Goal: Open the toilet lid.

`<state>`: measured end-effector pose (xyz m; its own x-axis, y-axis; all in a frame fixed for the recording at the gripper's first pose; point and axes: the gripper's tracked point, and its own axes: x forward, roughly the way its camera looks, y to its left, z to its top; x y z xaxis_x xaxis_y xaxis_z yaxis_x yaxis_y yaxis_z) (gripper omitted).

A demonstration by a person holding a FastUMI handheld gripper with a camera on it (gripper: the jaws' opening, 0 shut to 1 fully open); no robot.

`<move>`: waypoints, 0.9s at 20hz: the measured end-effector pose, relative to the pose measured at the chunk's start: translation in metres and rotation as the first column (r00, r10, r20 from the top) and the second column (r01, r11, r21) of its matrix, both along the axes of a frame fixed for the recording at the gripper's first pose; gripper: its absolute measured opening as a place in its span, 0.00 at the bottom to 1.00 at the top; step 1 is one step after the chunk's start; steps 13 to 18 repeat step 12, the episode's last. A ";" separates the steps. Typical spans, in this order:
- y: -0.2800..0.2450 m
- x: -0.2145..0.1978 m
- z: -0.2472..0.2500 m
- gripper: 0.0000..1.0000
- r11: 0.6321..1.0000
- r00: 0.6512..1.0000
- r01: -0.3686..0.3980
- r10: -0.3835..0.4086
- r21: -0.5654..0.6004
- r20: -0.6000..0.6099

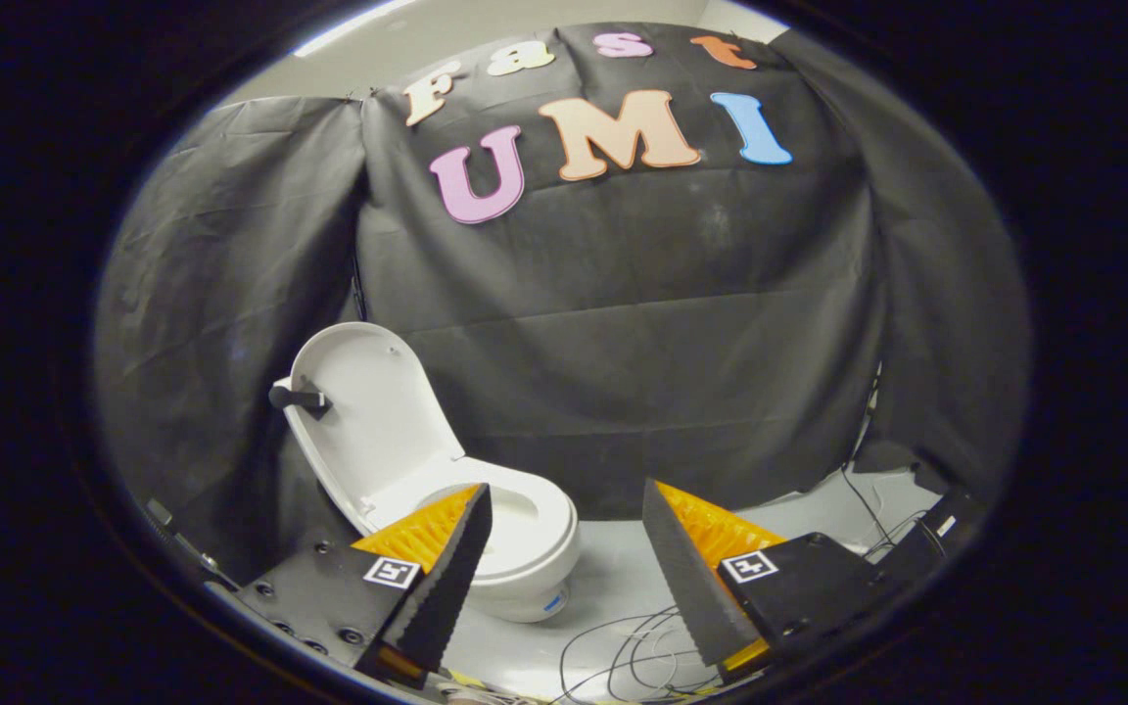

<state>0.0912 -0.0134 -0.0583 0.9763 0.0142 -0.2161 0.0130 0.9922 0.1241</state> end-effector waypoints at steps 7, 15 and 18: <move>0.004 -0.007 0.034 0.96 0.998 0.992 -0.018 0.024 -0.053 0.121; 0.001 -0.003 0.031 0.96 0.996 0.994 0.008 0.002 -0.089 0.114; 0.001 -0.003 0.031 0.96 0.996 0.994 0.008 0.002 -0.089 0.114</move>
